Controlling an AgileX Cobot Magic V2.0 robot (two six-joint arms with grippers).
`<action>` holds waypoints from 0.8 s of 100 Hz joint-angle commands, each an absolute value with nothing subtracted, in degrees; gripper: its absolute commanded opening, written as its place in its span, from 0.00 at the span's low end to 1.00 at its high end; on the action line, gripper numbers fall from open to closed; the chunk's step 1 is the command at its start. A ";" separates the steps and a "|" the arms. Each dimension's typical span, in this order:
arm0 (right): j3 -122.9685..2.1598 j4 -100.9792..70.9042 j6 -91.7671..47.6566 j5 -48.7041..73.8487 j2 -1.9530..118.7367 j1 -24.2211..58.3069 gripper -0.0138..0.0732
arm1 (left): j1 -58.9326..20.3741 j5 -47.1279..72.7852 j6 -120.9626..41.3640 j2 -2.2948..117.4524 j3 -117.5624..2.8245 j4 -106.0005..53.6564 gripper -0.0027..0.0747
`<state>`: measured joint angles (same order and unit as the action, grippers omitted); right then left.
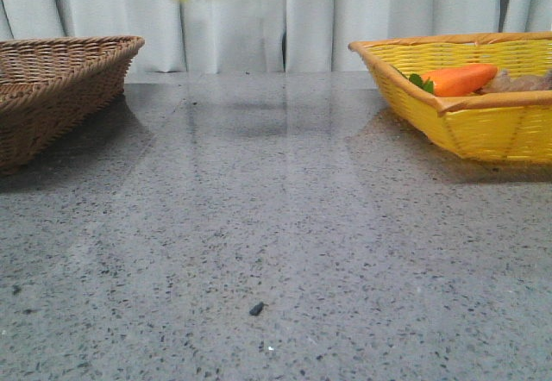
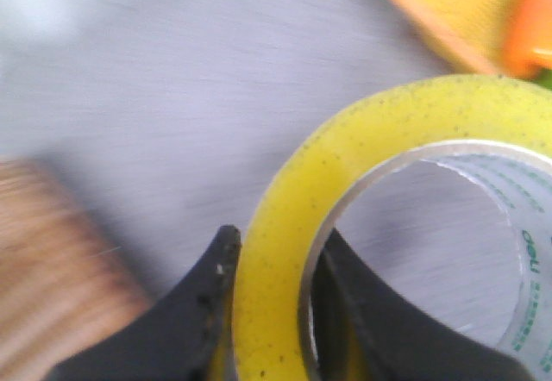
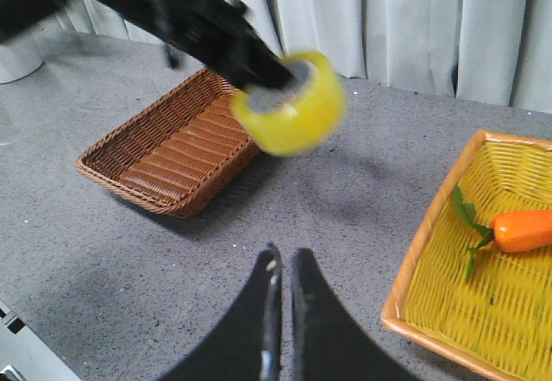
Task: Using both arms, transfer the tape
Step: 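Lift the tape roll with the left gripper into the brown basket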
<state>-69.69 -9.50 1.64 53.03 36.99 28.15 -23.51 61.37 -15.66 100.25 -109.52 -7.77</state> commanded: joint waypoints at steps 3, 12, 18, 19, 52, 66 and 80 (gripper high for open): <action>-70.88 -8.33 1.50 48.29 37.64 28.08 0.08 | -18.34 62.55 -12.83 93.73 -111.27 1.73 0.01; -70.88 -7.76 1.50 47.36 37.64 28.08 0.08 | -11.98 65.79 -12.70 93.24 -111.29 1.65 0.01; -70.88 -7.44 1.50 46.48 37.64 28.08 0.08 | -8.21 67.18 -12.70 93.37 -110.86 -2.00 0.01; -70.88 -7.33 1.50 46.48 37.64 28.08 0.08 | -7.32 67.20 -12.70 93.37 -110.74 -2.50 0.01; -70.88 -7.31 1.50 48.46 37.64 28.08 0.08 | 4.04 62.70 -13.36 93.46 -96.93 -9.22 0.01; -70.88 -7.31 1.50 50.71 37.64 28.08 0.08 | 4.32 59.00 -13.36 93.46 -90.96 -9.86 0.19; -70.88 -7.31 1.50 51.07 37.45 28.08 0.08 | 4.32 56.24 -13.12 93.46 -87.10 -13.00 0.58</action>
<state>-69.69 -7.55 1.73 54.74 36.99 28.15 4.33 60.62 -13.76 96.12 -87.31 -9.59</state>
